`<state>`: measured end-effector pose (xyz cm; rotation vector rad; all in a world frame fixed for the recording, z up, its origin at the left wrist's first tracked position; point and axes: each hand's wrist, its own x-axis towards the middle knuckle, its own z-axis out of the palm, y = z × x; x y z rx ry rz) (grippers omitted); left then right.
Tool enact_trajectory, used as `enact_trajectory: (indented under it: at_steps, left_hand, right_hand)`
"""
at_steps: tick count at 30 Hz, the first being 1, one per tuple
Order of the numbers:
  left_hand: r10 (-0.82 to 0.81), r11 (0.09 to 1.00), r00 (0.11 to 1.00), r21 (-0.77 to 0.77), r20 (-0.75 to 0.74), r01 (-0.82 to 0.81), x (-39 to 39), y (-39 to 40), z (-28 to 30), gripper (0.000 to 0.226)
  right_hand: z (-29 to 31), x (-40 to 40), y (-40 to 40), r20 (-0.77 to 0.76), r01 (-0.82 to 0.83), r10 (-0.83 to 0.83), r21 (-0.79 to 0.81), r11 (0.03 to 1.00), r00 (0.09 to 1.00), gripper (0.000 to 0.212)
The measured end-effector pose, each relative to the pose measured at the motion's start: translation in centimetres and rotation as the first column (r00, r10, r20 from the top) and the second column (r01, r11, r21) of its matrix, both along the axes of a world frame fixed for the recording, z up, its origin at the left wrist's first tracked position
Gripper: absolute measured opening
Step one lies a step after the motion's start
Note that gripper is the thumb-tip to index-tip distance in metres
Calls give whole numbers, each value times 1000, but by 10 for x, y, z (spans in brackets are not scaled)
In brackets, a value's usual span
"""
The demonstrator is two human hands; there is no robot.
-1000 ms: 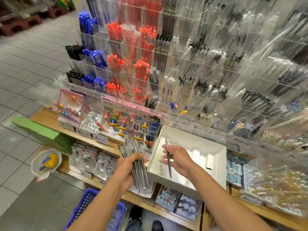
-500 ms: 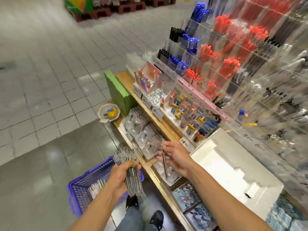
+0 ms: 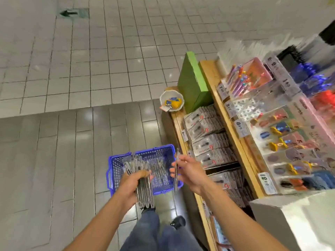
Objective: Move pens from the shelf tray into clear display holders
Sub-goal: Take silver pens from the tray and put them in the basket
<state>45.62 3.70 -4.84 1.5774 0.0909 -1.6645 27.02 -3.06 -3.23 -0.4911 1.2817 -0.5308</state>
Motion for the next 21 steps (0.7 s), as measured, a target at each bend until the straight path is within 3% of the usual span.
enact_trajectory:
  at_steps: [6,14,18,21]
  left_hand:
    - [0,996,999,87,39,-4,25,-16,-74,20]
    - [-11,973,994,231,106,-14,29,-36,-244,23]
    - [-15,957,994,290,110,-18,23,-41,-338,23]
    - [-48,943,991,333,128,2,17,-51,-417,43]
  right_hand:
    - [-87,28,-17,-113,-42,50,73,996,992,12]
    - [-271,47,-34,-299,-51,77,92,994,951,21]
    - [-369,44,-33,-408,-142,178,117,983,896,28]
    - [-444,39,-34,-534,-237,267,125,963,802,19]
